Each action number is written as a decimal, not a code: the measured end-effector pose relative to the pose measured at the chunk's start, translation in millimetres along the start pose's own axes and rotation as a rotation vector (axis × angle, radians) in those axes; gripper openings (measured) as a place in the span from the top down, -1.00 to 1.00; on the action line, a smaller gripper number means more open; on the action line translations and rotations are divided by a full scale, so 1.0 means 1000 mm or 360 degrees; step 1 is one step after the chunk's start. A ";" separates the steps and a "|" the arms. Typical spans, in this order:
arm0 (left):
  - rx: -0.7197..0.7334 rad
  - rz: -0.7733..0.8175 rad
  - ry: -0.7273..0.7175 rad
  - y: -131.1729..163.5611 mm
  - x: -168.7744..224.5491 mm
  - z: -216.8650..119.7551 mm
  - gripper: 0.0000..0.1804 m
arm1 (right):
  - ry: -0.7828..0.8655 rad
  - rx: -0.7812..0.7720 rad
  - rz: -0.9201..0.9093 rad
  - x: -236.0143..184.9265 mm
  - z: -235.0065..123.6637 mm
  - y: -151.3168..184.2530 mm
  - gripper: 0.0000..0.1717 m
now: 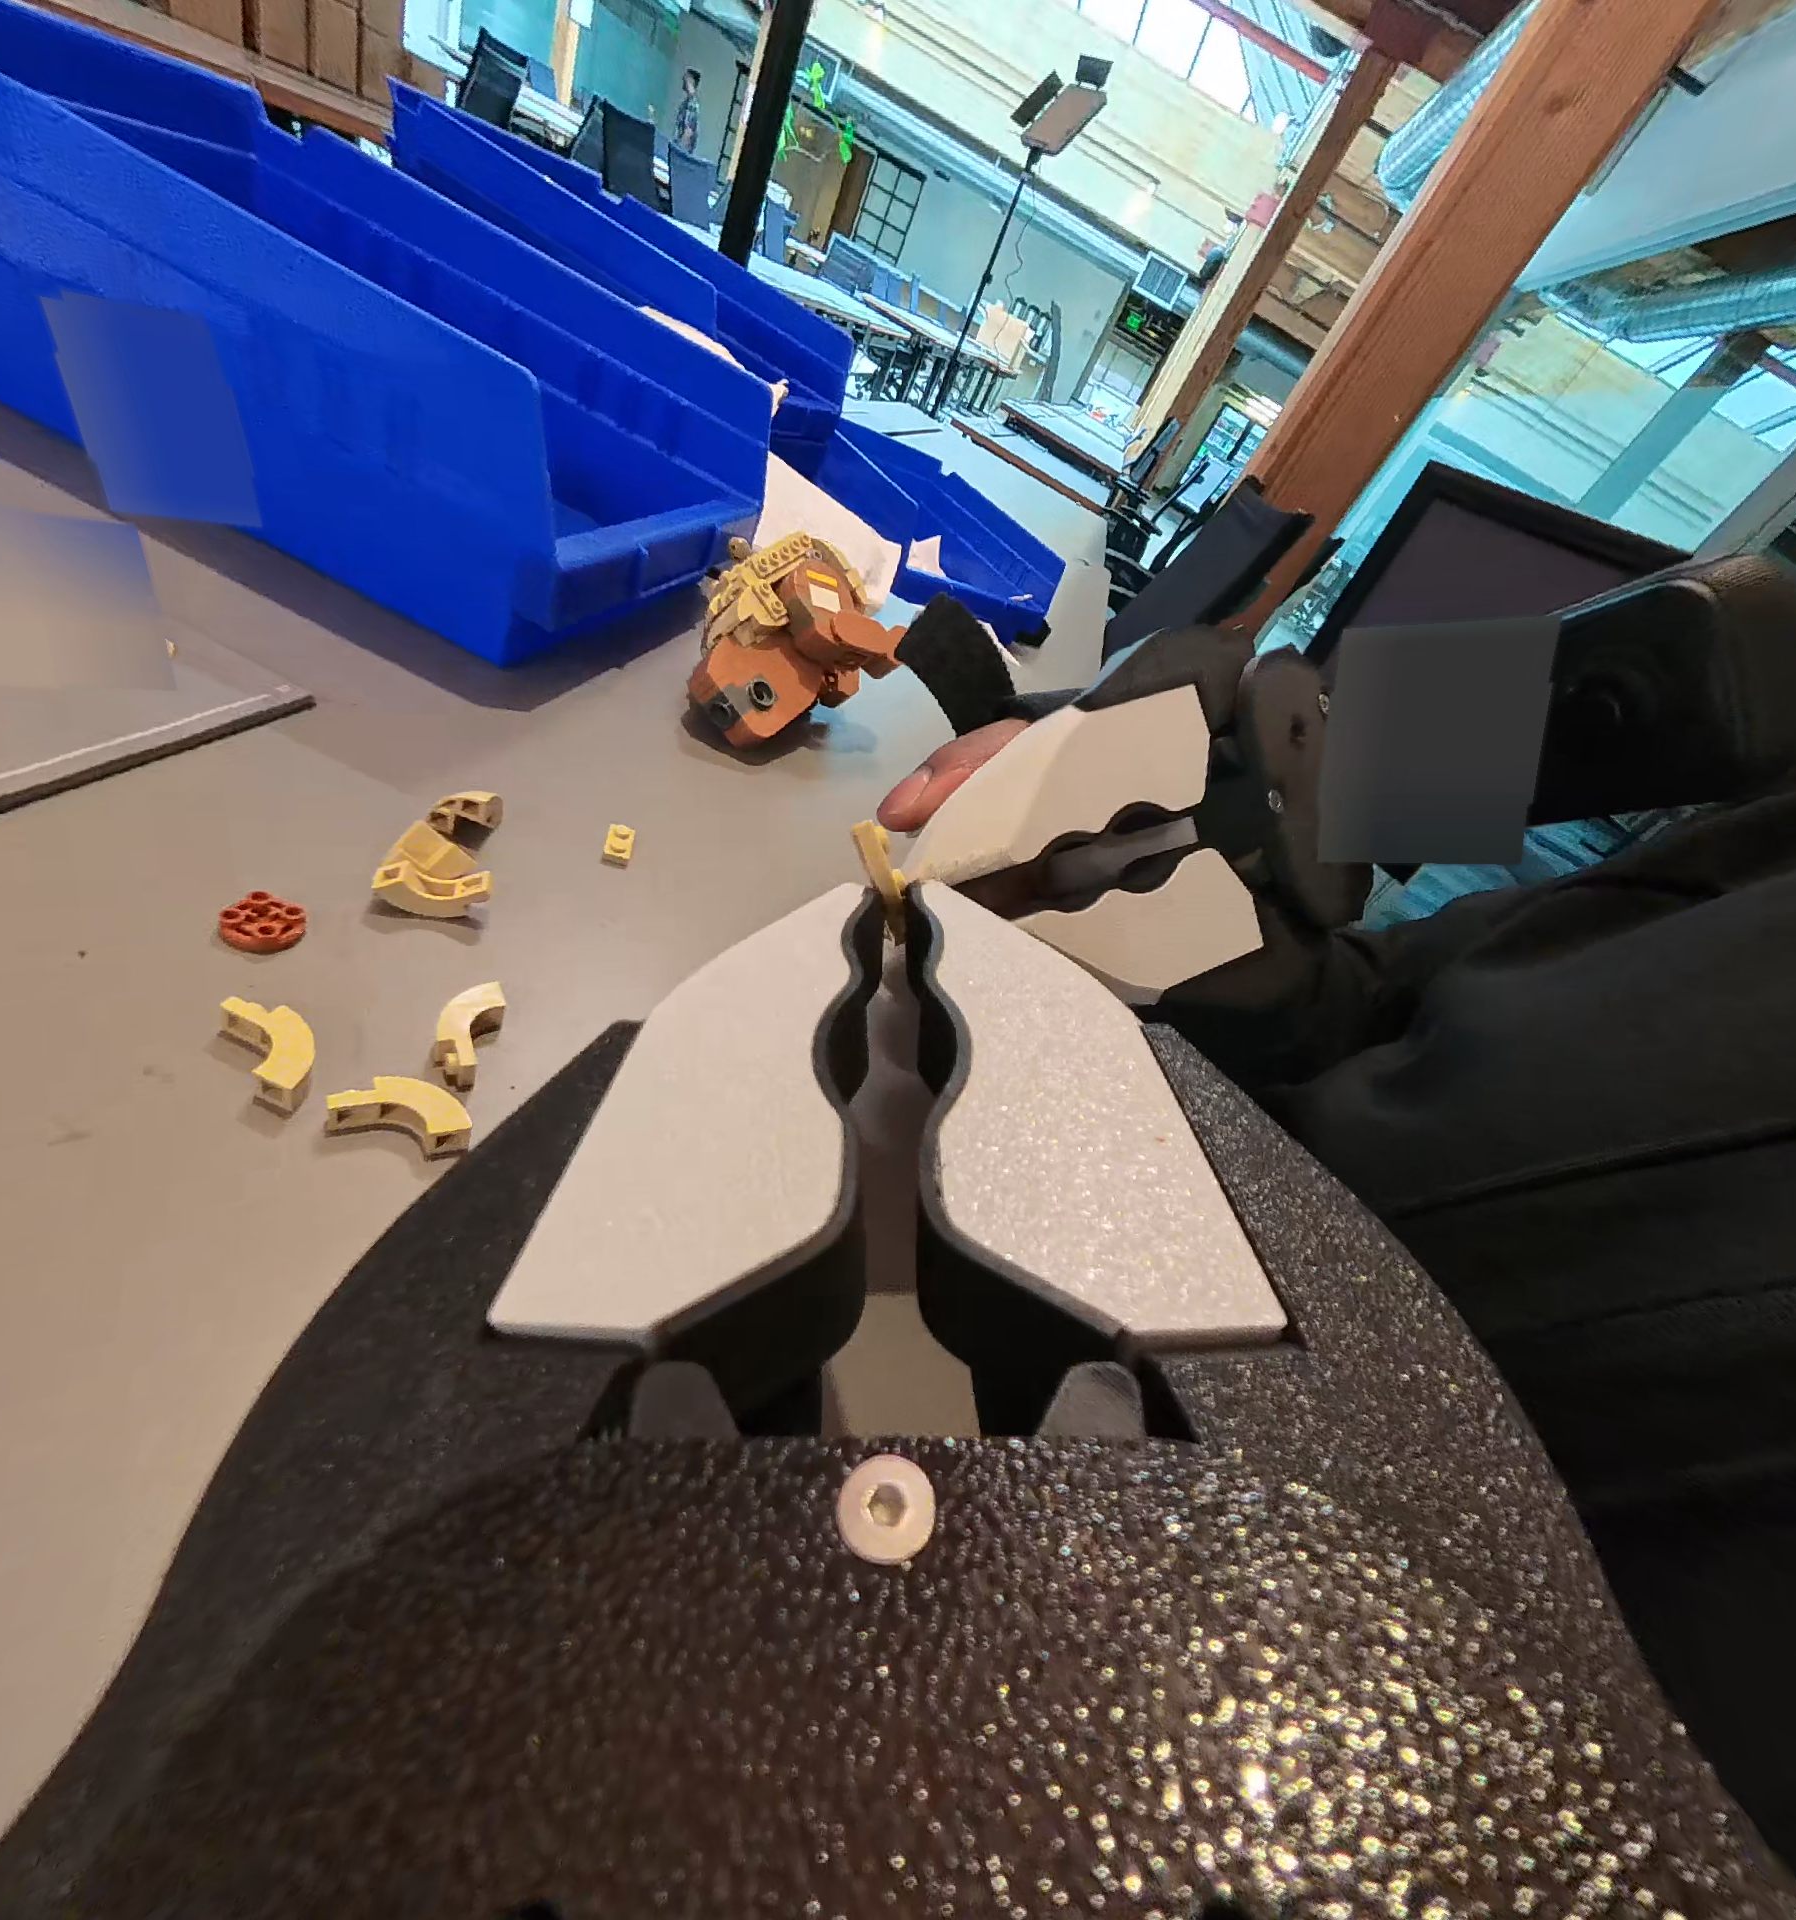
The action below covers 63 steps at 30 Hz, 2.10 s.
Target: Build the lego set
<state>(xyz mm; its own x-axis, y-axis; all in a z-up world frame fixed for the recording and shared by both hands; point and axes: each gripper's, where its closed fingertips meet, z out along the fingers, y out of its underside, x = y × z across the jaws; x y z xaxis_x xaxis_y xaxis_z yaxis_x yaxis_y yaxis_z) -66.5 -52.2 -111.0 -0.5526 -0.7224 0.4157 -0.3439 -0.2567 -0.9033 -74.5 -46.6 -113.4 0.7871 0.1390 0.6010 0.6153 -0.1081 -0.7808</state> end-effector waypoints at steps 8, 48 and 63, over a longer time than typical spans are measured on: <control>0.0078 -0.0013 0.0047 -0.008 0.001 0.000 0.97 | 0.0027 0.0031 -0.0041 0.000 0.000 -0.005 0.77; -0.0662 0.0105 0.0725 0.020 0.014 -0.005 0.97 | -0.0808 0.0240 -0.0485 0.002 -0.014 -0.004 0.78; -0.0739 0.0021 0.0750 0.030 0.013 -0.003 0.97 | -0.0781 0.0173 -0.0874 -0.014 -0.010 0.011 0.76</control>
<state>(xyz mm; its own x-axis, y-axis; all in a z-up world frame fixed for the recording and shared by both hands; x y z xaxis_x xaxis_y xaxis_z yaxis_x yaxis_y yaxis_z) -86.7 -67.6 -132.5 -0.7959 -0.3384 0.5021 -0.5680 0.1301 -0.8127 -78.4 -59.2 -129.3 0.2417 0.5714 0.7843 0.8868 0.1980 -0.4175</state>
